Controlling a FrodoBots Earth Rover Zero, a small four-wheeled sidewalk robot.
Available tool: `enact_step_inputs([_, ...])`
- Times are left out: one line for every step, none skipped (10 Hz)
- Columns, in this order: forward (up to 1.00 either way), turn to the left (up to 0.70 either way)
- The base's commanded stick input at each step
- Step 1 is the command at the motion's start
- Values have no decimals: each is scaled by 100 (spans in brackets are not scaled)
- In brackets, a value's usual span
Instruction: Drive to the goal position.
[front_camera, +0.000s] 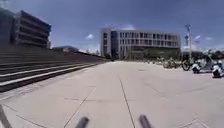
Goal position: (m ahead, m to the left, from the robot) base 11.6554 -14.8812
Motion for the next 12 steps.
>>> enact_step_inputs([60, 1])
enact_step_inputs([83, 1])
enact_step_inputs([100, 1])
enact_step_inputs([100, 1])
enact_step_inputs([100, 1])
enact_step_inputs([100, 1])
enact_step_inputs([100, 1])
enact_step_inputs([100, 1])
enact_step_inputs([100, 1])
enact_step_inputs([100, 1])
enact_step_inputs([100, 1])
enact_step_inputs([100, 1])
